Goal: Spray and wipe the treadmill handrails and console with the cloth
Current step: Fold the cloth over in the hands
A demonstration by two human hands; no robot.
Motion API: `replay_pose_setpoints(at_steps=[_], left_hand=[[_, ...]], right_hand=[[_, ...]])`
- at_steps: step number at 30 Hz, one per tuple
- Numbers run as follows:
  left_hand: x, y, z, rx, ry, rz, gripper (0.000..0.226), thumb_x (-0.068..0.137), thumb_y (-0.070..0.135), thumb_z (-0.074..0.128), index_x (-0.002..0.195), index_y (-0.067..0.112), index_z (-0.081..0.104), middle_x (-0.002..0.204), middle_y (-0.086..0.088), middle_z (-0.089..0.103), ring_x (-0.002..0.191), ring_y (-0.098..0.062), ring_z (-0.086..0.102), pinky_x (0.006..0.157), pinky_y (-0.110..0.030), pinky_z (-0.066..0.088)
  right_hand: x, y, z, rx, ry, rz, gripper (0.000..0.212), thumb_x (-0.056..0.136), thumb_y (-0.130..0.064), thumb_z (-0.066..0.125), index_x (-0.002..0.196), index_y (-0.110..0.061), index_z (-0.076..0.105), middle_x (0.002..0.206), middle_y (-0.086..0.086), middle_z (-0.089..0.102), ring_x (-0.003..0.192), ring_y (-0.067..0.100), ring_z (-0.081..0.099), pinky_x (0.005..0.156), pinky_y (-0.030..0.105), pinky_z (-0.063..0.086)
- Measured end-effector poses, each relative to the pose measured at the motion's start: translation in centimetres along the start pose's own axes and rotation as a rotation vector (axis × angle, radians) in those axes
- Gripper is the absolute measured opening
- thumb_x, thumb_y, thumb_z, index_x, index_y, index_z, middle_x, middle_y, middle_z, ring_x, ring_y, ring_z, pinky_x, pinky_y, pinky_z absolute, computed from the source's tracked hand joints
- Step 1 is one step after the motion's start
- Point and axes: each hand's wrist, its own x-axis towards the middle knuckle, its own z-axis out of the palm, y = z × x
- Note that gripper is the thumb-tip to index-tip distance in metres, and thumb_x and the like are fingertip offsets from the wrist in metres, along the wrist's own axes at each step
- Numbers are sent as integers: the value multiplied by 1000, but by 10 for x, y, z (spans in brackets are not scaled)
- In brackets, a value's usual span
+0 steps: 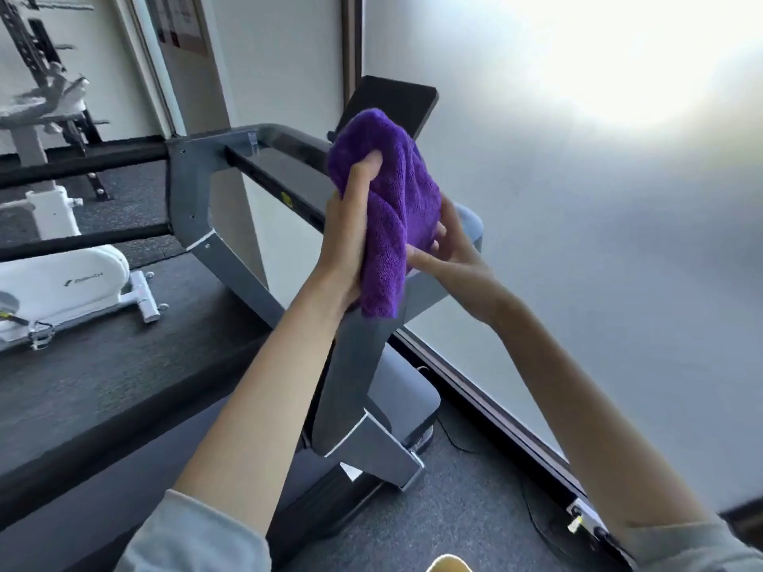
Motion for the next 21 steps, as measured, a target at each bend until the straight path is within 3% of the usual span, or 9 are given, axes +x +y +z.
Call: replay_pose_setpoints(at_steps=[1,3,7,10,12,14,16,18,21], left_hand=[[-3,-3,6,-58,-93,-59,68,83,53,53,122,-2,55,115,-37,54,105,-52,57,94,-66,44],[-10,-13,17,-138,-232,-149,58,91,52,45,119,2,59,113,-29,61,101,-44,63,89,-56,52],[-31,-59,31,-1,-277,-204,45,96,43,51,121,7,61,115,-15,67,107,-29,65,94,-43,52],[-59,-110,39,129,-353,-336,30,89,43,63,107,19,67,101,-2,74,94,-18,70,76,-32,58],[-77,-150,39,200,-346,-455,25,83,38,72,101,20,68,93,1,76,84,-14,72,65,-26,57],[-97,-195,35,255,-364,-565,17,80,25,76,94,19,69,83,4,76,76,-11,71,59,-20,54],[-119,-245,26,387,-436,-594,15,78,16,78,90,19,70,77,8,74,70,-6,68,57,-18,52],[-142,-294,16,548,-498,-596,23,75,10,80,95,14,71,80,5,73,73,-6,66,67,-21,54],[-168,-360,-2,816,-558,-668,29,72,13,82,97,9,68,93,-10,72,87,-22,66,80,-34,54]], right_hand=[[-11,-7,-1,0,92,-4,71,86,-10,71,144,-26,32,142,15,51,122,20,56,100,33,48],[-37,-17,-4,-38,246,2,58,88,-4,66,139,-12,40,131,21,57,111,21,59,98,35,50],[-113,-10,-8,-284,568,139,29,92,-4,64,120,0,56,98,7,63,90,16,57,87,35,48],[-186,10,-6,-451,792,291,18,91,-10,67,103,0,59,83,2,62,78,12,54,74,30,46],[-240,28,-5,-546,910,397,14,89,-14,70,94,-6,60,74,-5,60,69,11,52,65,19,42],[-292,50,-3,-630,958,527,17,88,-16,71,90,-4,59,73,0,63,68,18,56,63,20,42],[-340,76,3,-654,958,641,18,86,-15,73,91,-2,61,75,5,67,72,25,61,69,32,46],[-379,106,13,-635,952,774,21,82,-15,77,84,-10,57,69,0,64,66,21,59,67,37,45],[-423,155,29,-573,914,971,22,79,-15,76,82,-17,54,71,2,67,68,22,61,68,35,48]])
